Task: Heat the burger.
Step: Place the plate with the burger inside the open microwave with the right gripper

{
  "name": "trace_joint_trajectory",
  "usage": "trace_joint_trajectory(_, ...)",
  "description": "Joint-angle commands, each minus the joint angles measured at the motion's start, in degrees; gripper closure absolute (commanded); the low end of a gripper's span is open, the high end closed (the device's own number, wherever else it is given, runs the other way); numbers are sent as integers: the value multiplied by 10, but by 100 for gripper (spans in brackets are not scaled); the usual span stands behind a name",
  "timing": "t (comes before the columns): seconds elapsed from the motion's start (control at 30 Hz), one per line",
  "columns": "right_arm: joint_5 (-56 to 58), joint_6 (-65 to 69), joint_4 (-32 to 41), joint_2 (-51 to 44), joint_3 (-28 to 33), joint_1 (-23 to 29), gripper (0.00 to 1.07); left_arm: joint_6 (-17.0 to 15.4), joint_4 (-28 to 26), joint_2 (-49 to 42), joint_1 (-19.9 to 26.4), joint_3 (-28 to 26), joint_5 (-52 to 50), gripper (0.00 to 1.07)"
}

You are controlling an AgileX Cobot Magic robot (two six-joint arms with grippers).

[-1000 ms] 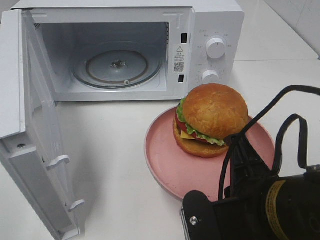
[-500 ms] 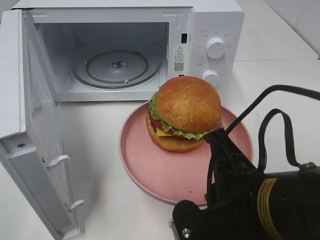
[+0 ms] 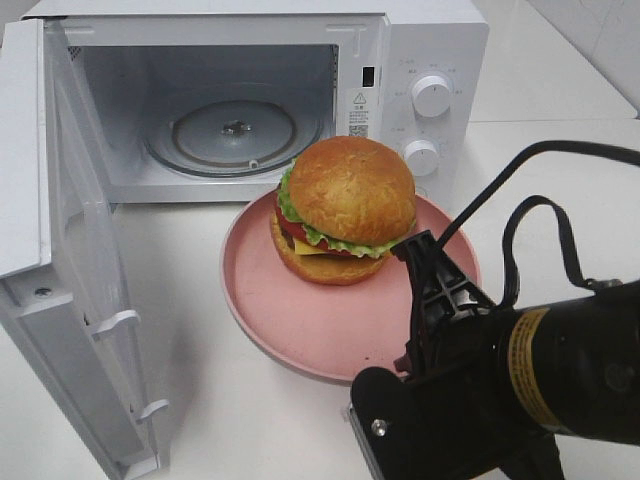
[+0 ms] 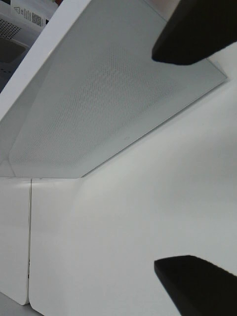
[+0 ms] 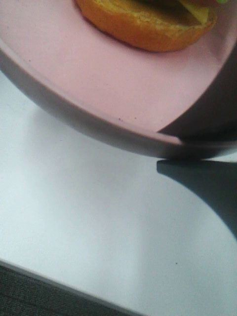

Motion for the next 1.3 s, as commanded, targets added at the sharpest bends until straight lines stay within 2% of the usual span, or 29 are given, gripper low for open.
trace_joint_trajectory(0.03, -54, -62, -13, -6, -2, -31, 107, -2, -3, -10, 1, 1, 3, 9)
trace_joint_trajectory(0.07, -68, -91, 5, -3, -2, -50, 107, -2, -3, -10, 1, 1, 3, 9)
trace_joint_trajectory(0.17, -72, -129, 26, 3, -2, -66, 107, -2, -3, -10, 1, 1, 3, 9)
trace_joint_trajectory(0.23, -70, -202, 72, 20, -5, -91, 107, -2, -3, -10, 1, 1, 3, 9)
trace_joint_trajectory(0.27, -70, -202, 72, 20, -5, -91, 107, -2, -3, -10, 1, 1, 3, 9)
trace_joint_trajectory(0.3, -71, -250, 108, 30, -10, -104, 107, -2, -3, -10, 1, 1, 3, 9)
trace_joint_trajectory(0.33, -71, -250, 108, 30, -10, -104, 107, -2, -3, -10, 1, 1, 3, 9)
trace_joint_trajectory(0.47, -75, -360, 203, 51, -39, -127, 107, -2, -3, -10, 1, 1, 3, 9)
trace_joint_trajectory(0.63, -74, -423, 253, 83, -72, -155, 107, -2, -3, -10, 1, 1, 3, 9)
trace_joint_trajectory(1.0, -84, -497, 320, 158, -145, -176, 107, -2, -3, -10, 1, 1, 3, 9)
trace_joint_trajectory(1.3, -90, -481, 285, 199, -187, -176, 107, -2, -3, -10, 1, 1, 3, 9)
